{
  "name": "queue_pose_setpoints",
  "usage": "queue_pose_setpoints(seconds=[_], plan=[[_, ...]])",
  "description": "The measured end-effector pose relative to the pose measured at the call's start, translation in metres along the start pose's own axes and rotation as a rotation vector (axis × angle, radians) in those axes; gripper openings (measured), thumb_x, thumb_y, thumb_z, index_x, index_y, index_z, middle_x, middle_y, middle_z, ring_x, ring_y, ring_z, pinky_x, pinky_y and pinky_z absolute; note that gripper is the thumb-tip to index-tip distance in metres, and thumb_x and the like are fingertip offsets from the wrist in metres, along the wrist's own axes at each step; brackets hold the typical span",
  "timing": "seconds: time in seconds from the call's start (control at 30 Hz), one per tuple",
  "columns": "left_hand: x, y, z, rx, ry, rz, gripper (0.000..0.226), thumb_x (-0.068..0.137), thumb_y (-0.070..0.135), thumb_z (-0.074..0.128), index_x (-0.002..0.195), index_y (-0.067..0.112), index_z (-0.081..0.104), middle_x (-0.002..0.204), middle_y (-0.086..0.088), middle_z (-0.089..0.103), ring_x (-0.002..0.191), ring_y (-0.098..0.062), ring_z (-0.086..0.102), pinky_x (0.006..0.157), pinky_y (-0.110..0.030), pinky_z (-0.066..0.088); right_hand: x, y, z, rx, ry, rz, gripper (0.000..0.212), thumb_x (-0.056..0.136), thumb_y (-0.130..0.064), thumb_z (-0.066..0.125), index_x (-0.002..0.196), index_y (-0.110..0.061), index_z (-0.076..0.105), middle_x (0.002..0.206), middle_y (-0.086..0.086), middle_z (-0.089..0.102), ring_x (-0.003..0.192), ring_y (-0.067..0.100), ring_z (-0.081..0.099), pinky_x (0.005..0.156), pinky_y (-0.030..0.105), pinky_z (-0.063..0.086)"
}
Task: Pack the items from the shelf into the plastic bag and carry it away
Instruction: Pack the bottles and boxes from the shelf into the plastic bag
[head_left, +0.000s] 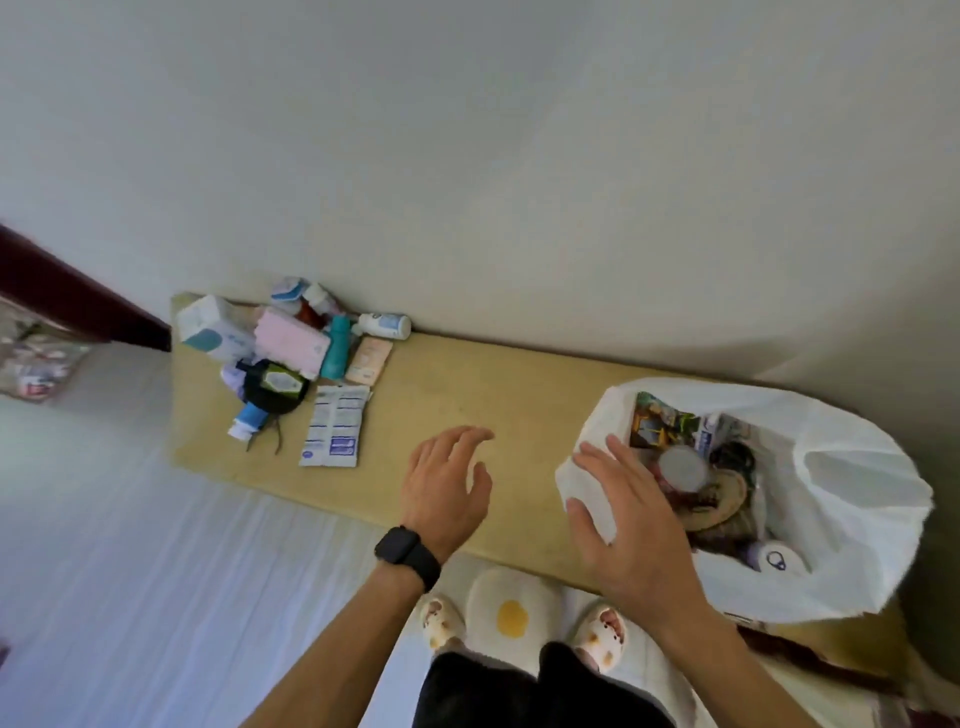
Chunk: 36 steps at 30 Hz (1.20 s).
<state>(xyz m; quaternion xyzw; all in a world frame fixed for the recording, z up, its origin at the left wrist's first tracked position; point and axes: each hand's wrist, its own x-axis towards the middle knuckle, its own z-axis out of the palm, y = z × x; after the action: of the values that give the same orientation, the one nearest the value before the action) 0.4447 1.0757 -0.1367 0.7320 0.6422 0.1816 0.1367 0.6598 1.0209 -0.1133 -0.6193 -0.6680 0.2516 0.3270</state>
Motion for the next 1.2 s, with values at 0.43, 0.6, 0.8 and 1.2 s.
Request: queue_pose_setpoints(seconds=[0.43,0.6,0.8,1.2], plan=[[-0.028,-0.239,-0.052,-0.052,-0.155,-0.677,0.048,0.089,0.022,0.058,0.135,0.027,0.046,0.142,-0.001,0.047,0.121,-0.023,0.052,0.100,-0.043,0.046,0.063,-0.071,0.174,-0.057,-0.534,0.152,0.057,0.094,-0.032,0.056,0.148,-0.025,0.038,0.150,-0.008,0.041,0.139,0.009,0.035,0.111,0.019,0.024],[0.015,-0.340,-0.052,-0.048,-0.247,-0.741,0.056,0.086,0.025,0.060,0.139,0.020,0.043,0.146,-0.004,0.038,0.126,-0.027,0.045,0.102,-0.044,0.042,0.101,-0.084,0.252,-0.100,-0.608,0.371,0.059,0.094,-0.034,0.060,0.146,-0.019,0.036,0.147,-0.006,0.048,0.132,0.014,0.047,0.104,0.024,0.033],[0.068,-0.435,-0.050,-0.041,-0.250,-0.771,0.072,0.081,0.030,0.067,0.144,0.019,0.033,0.152,-0.010,0.029,0.134,-0.033,0.038,0.105,-0.048,0.039,0.153,-0.095,0.351,-0.056,-0.605,0.646,0.064,0.091,-0.041,0.064,0.145,-0.016,0.038,0.144,0.003,0.052,0.128,0.021,0.052,0.101,0.030,0.040],[0.108,-0.502,-0.045,-0.006,-0.387,-0.758,0.055,0.089,0.046,0.059,0.132,0.015,0.044,0.120,-0.015,0.057,0.110,-0.035,0.053,0.088,-0.043,0.047,0.203,-0.124,0.459,-0.322,-0.544,0.844,0.076,0.085,-0.058,0.064,0.134,-0.007,0.035,0.133,0.015,0.036,0.125,0.035,0.041,0.097,0.042,0.041]])
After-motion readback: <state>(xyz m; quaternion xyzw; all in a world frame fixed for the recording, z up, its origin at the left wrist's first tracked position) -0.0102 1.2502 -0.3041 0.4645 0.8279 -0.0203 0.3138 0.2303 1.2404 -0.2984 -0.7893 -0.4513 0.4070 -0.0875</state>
